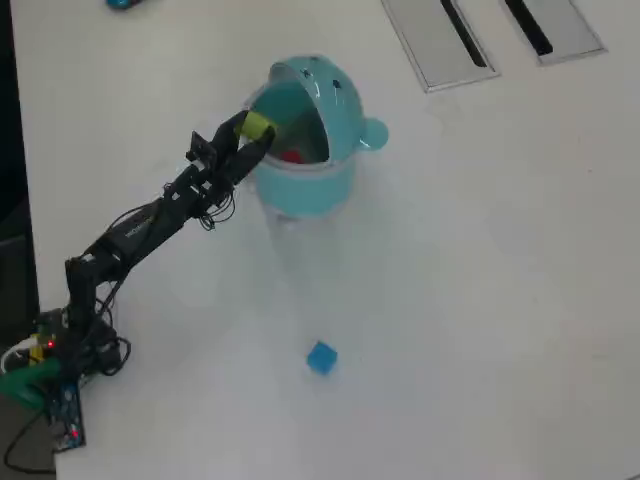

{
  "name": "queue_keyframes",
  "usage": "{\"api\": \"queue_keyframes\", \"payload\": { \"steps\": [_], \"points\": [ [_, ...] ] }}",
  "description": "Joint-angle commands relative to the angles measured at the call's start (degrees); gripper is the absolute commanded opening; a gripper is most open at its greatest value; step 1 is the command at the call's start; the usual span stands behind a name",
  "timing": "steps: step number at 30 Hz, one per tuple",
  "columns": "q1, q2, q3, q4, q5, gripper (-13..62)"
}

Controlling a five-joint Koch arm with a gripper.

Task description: Grasp RGB lego blocks and put them in the bin one by one.

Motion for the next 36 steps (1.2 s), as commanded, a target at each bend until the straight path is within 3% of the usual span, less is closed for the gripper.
{"api": "queue_keyframes", "payload": {
  "steps": [1, 16, 18, 25, 36],
  "points": [
    [-0.4, 0.1, -9.3, -1.9, -0.4, 12.4],
    [1.2, -13.1, -20.7, -2.0, -0.6, 12.8],
    [1.2, -13.8, -21.8, -1.8, -0.7, 22.4],
    [1.4, -13.3, -20.7, -1.2, -2.1, 28.6],
    [6.7, -3.8, -9.7, 0.4, -3.8, 30.3]
  ]
}}
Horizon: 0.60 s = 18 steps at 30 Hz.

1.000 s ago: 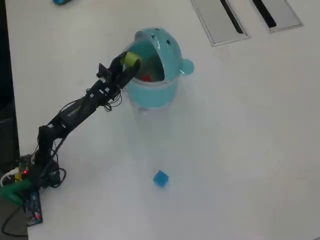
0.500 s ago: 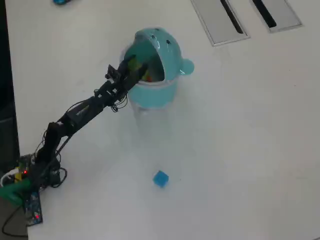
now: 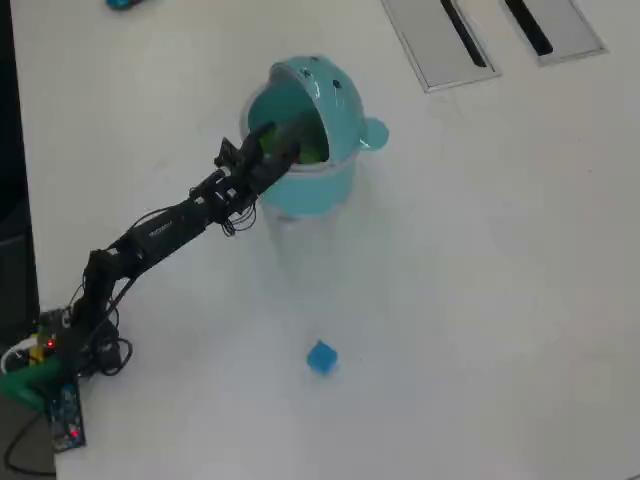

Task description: Grasp RGB lego blocks and put them in the bin one by one.

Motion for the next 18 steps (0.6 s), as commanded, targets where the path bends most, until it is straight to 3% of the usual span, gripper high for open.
{"api": "queue_keyframes", "payload": {
  "steps": [1, 18],
  "points": [
    [1.6, 5.5, -1.2, -0.4, -1.2, 31.0],
    [15.1, 15.7, 12.4, -1.5, 8.3, 34.3]
  ]
}}
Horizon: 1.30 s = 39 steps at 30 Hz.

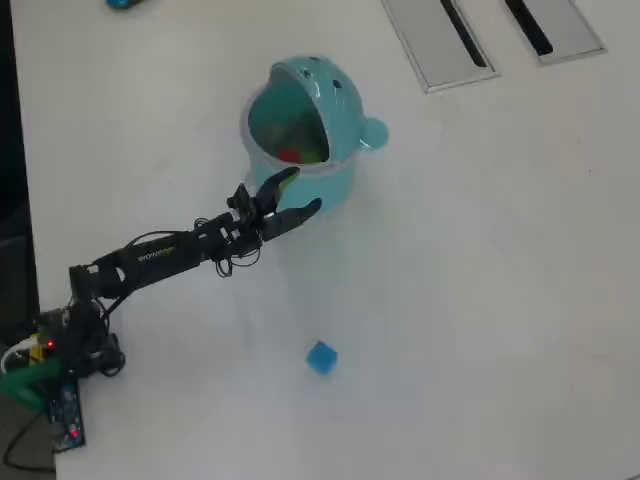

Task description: Grasp RGB lego blocks and put them in the bin one by one.

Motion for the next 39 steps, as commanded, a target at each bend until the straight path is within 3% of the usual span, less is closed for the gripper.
{"api": "queue_keyframes", "payload": {
  "steps": [1, 14, 39],
  "points": [
    [0.8, 4.8, -0.9, -1.5, 0.4, 34.4],
    [7.6, 7.6, 4.0, -2.0, 5.4, 34.7],
    [18.3, -3.2, 10.6, -17.2, 4.7, 34.6]
  ]
}}
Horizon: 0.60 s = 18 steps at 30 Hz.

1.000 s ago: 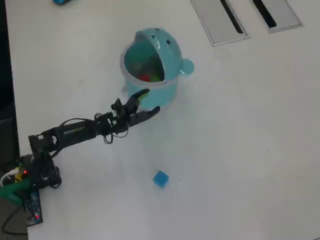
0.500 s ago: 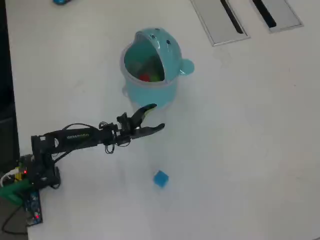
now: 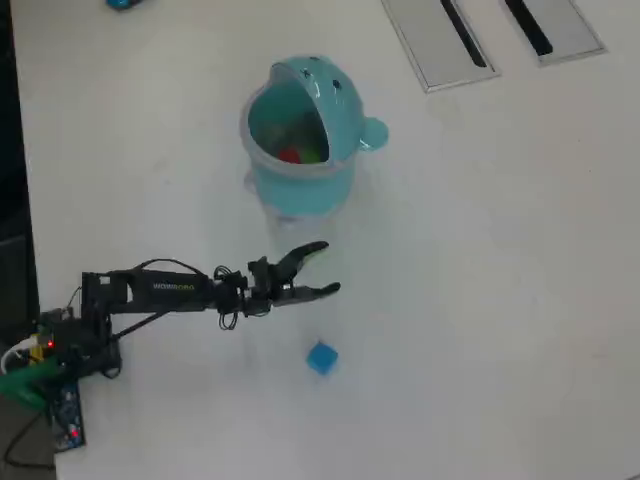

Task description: Grasp RGB lego blocks and put them in the bin one by one.

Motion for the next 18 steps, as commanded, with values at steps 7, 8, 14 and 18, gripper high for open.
{"api": "queue_keyframes", "payload": {
  "steps": [7, 8, 14, 18],
  "points": [
    [4.2, -6.1, 0.4, -16.7, -0.6, 34.6],
    [4.9, -6.6, 0.4, -16.9, -0.7, 34.6],
    [8.0, -8.9, 0.0, -16.8, -1.2, 34.5],
    [9.6, -9.0, 1.3, -15.7, -3.3, 34.3]
  ]
}}
